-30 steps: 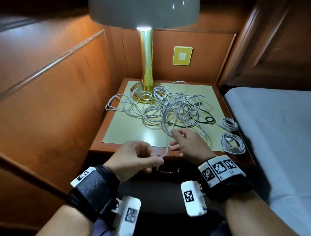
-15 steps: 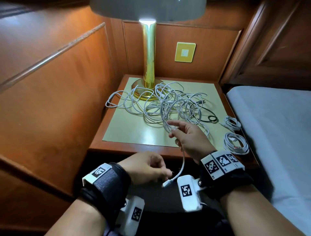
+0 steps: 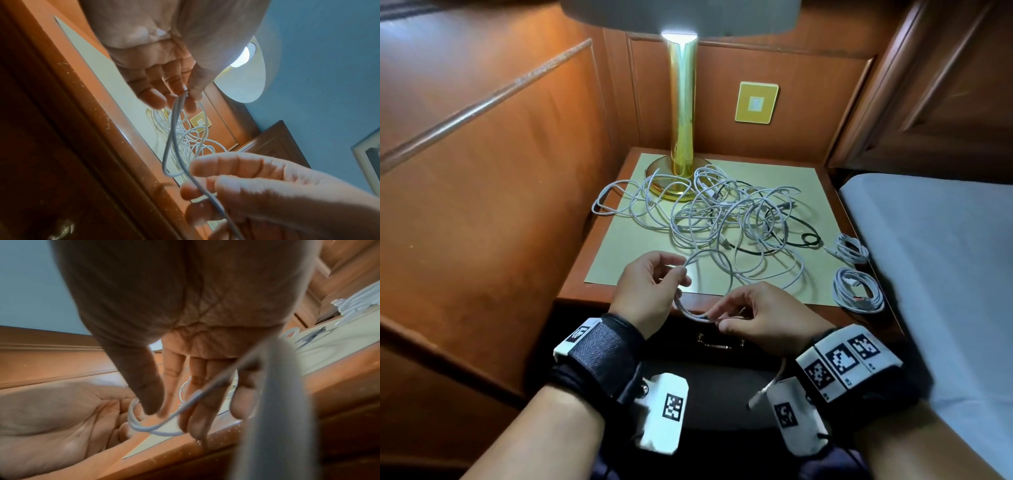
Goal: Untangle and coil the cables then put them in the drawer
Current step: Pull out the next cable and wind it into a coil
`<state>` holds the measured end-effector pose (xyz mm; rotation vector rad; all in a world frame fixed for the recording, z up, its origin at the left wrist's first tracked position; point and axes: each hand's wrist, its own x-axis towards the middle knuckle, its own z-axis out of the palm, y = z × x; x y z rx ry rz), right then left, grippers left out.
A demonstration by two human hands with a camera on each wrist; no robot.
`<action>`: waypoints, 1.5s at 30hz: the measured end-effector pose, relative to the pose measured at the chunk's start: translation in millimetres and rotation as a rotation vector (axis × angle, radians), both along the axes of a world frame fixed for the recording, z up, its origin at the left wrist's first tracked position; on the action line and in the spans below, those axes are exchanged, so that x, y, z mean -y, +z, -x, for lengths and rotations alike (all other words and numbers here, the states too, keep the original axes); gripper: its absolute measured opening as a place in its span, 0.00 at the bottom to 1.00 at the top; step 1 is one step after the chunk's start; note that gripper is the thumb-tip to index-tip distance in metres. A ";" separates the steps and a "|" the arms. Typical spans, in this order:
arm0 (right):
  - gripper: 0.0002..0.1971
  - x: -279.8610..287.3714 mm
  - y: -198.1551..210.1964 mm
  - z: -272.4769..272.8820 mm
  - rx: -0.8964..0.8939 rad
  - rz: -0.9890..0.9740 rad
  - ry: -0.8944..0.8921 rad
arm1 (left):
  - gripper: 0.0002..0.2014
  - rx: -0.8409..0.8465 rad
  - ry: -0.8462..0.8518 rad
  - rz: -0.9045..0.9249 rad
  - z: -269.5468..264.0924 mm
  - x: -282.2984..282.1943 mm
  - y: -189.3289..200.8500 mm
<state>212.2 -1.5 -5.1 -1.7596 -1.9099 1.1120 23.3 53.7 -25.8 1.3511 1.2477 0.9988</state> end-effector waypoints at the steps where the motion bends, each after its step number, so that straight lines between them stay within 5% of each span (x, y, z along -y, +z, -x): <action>1: 0.04 -0.3 -0.1 -1.7 0.028 -0.033 -0.035 | 0.05 -0.002 -0.001 -0.022 0.3 0.1 1.1; 3: 0.01 -1.8 1.8 -5.1 0.046 -0.139 -0.168 | 0.05 0.012 -0.003 -0.075 1.0 2.3 6.0; 6: 0.10 -4.7 3.5 -11.2 -0.023 -0.273 -0.369 | 0.07 0.019 -0.052 -0.152 1.0 7.0 12.9; 10: 0.27 -5.6 4.6 -11.3 -0.078 -0.362 -0.309 | 0.08 0.010 -0.173 -0.229 0.0 15.2 16.5; 14: 0.01 -5.1 4.3 -5.3 -0.116 -0.478 -0.219 | 0.09 0.026 -0.093 -0.267 2.7 19.1 17.2; 18: 0.22 -10.9 1.9 -19.2 -0.269 -0.520 -0.489 | 0.16 0.166 0.155 -0.298 13.6 9.4 21.8; 20: 0.29 -11.4 7.8 -27.7 -0.495 -0.460 -0.705 | 0.18 0.234 0.264 -0.315 19.0 3.4 23.2; 22: 0.26 -10.2 15.2 -32.4 -0.758 -0.312 -0.809 | 0.19 0.318 0.323 -0.287 21.4 1.5 25.4; 26: 0.36 -4.0 20.1 -43.7 -0.901 -0.105 -0.884 | 0.17 0.429 0.419 -0.214 28.2 3.8 32.7; 29: 0.26 6.1 27.5 -58.5 -1.031 -0.099 -0.972 | 0.15 0.360 0.450 -0.242 44.7 7.8 39.2; 32: 0.13 24.7 26.6 -72.0 -0.966 -0.102 -0.985 | 0.12 0.237 0.446 -0.307 64.0 21.3 46.4; 36: 0.19 58.7 22.0 -59.2 -0.720 -0.189 -0.868 | 0.08 0.064 0.326 -0.505 73.6 48.2 81.8; 45: 0.08 133.8 31.8 25.8 -0.389 -0.136 -0.443 | 0.10 0.098 0.154 -0.811 78.0 126.0 188.4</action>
